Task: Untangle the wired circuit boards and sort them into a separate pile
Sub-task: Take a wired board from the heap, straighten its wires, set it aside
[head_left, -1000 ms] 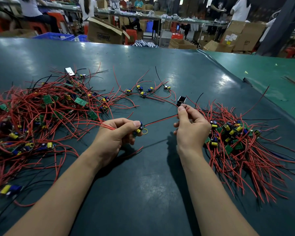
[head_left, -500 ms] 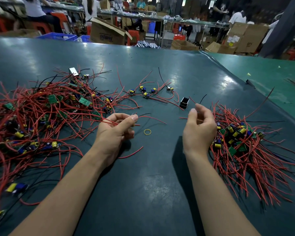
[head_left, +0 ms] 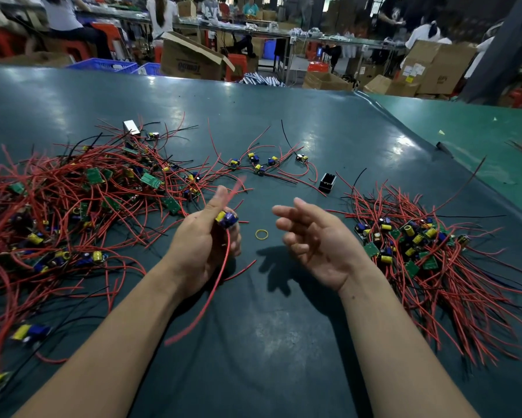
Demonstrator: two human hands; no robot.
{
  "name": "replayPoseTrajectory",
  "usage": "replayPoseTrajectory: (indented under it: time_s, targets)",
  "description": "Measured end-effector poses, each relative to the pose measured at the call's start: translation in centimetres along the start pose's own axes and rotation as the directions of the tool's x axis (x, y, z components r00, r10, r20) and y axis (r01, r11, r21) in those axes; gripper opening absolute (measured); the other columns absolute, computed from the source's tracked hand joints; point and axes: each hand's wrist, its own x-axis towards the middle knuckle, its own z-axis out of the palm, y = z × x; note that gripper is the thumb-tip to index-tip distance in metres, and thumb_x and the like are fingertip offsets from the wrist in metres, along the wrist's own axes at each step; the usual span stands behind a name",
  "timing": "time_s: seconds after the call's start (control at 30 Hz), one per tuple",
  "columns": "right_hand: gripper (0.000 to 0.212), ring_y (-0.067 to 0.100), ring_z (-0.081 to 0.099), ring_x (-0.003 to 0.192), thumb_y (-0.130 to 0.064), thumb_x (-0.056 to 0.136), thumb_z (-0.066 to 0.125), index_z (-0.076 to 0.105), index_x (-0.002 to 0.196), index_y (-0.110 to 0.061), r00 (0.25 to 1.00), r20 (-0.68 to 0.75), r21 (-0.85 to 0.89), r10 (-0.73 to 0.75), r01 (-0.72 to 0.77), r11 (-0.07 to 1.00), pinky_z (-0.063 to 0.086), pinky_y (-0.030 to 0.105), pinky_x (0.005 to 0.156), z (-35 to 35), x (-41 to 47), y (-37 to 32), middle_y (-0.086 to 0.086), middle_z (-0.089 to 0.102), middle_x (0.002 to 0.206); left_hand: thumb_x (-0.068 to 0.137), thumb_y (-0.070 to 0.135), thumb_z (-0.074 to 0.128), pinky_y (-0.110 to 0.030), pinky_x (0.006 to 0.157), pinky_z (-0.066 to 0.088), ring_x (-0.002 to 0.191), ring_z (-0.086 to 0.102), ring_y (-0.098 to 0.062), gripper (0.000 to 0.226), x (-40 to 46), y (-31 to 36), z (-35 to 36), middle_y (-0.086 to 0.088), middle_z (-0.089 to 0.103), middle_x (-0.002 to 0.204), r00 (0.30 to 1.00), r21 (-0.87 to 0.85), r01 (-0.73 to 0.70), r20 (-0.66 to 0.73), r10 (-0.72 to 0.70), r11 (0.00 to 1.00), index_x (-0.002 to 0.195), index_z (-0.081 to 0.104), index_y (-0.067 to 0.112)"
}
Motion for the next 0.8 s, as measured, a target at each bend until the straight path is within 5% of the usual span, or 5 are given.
replayPoseTrajectory:
  time_s: [0.2,0.33,0.47,0.57,0.8]
  targets:
    - [0.017,0.004,0.043,0.039,-0.024,0.085,0.065,0.068,0.087,-0.007,0.991,0.095,-0.178,-0.091,0.107,0.978,0.027,0.011,0.034,1.5,0.3,1.8,-0.002,0.056,0.055,0.094,0.037,0.050,-0.013,0.045,0.035,0.041,0.041,-0.003,0.050,-1.4,-0.8,0.8,0.009,0.049,0.048,0.973,0.405,-0.092,0.232,-0.005,0.910,0.051,0.062,0.016]
    - [0.015,0.006,0.045,0.045,-0.020,0.088,0.067,0.073,0.081,-0.008,0.984,0.021,-0.203,-0.176,0.176,0.963,0.027,0.012,0.040,1.6,0.7,1.9,-0.002,0.057,0.054,0.100,0.021,0.049,-0.019,0.062,0.045,0.063,0.057,-0.011,0.037,-1.2,-0.9,0.7,-0.003,0.066,0.068,0.981,0.385,-0.123,0.189,0.052,0.915,0.077,0.073,0.003]
    - [0.018,0.006,0.042,0.041,-0.018,0.088,0.069,0.074,0.073,-0.011,0.960,-0.069,-0.228,-0.272,0.250,0.941,0.027,0.013,0.037,1.7,0.7,1.8,-0.004,0.054,0.052,0.095,0.018,0.055,-0.028,0.058,0.039,0.049,0.046,-0.008,0.034,-0.8,-1.0,0.4,0.005,0.054,0.053,0.991,0.414,-0.104,0.122,0.058,0.904,0.065,0.071,0.012]
    - [0.019,0.004,0.038,0.037,-0.014,0.090,0.067,0.072,0.074,-0.008,0.924,-0.208,-0.177,-0.321,0.288,0.941,0.025,0.014,0.034,1.2,0.9,1.3,-0.005,0.051,0.050,0.094,0.014,0.056,-0.018,0.050,0.037,0.046,0.043,-0.006,0.041,-0.9,-0.9,0.4,0.005,0.052,0.052,0.988,0.438,-0.116,0.145,0.057,0.891,0.055,0.069,0.015]
    - [0.018,0.003,0.041,0.038,-0.007,0.092,0.064,0.067,0.075,-0.004,0.825,-0.424,-0.035,-0.373,0.397,0.917,0.028,0.014,0.034,0.0,1.5,1.0,-0.006,0.052,0.048,0.076,0.029,0.063,-0.023,0.047,0.028,0.045,0.037,-0.011,0.029,-1.2,-0.6,0.0,-0.011,0.043,0.058,0.973,0.481,-0.142,0.230,0.031,0.865,0.051,0.067,0.015]
